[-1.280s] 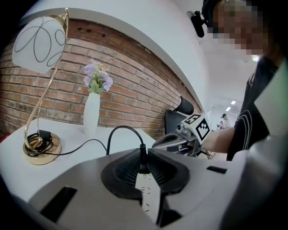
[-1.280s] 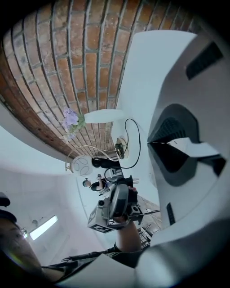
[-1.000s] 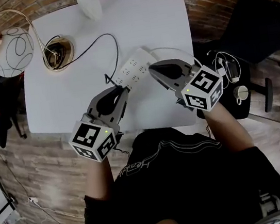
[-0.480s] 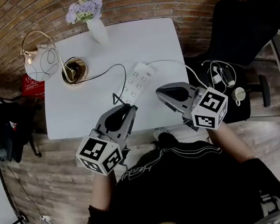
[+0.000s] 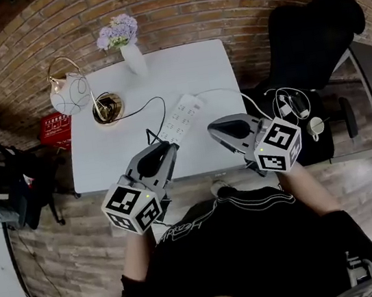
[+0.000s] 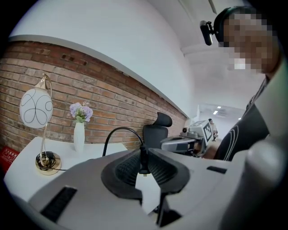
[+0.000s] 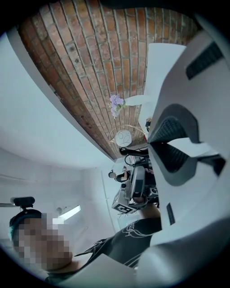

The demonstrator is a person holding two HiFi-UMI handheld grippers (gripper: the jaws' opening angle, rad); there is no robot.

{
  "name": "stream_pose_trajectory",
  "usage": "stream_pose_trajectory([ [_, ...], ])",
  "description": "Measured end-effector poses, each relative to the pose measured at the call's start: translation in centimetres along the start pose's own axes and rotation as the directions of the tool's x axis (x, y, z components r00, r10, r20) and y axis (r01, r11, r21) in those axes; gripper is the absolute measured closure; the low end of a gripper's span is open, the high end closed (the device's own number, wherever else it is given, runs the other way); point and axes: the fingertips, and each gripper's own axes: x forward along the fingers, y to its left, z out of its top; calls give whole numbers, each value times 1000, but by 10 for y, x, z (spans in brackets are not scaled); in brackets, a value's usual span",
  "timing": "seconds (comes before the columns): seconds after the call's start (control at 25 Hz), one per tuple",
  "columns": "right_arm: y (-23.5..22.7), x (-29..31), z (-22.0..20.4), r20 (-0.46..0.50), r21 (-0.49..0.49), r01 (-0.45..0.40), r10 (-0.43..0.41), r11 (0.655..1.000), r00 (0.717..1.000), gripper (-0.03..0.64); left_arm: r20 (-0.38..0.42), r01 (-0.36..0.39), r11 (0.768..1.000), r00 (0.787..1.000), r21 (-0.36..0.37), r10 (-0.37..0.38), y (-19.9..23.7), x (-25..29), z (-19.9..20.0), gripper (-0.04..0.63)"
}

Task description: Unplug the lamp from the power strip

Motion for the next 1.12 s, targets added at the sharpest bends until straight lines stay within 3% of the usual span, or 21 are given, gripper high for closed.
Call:
stream_pose_trajectory([
  [0.24, -2, -2, -7, -25, -59, 34, -36, 998, 999, 620, 7, 1, 1000, 1000, -5, -1, -3, 2, -1, 546],
  [1.12, -18, 2, -8, -51, -39, 11, -13, 999, 999, 621, -10, -45, 999, 999, -12, 44, 11, 18, -3, 546],
])
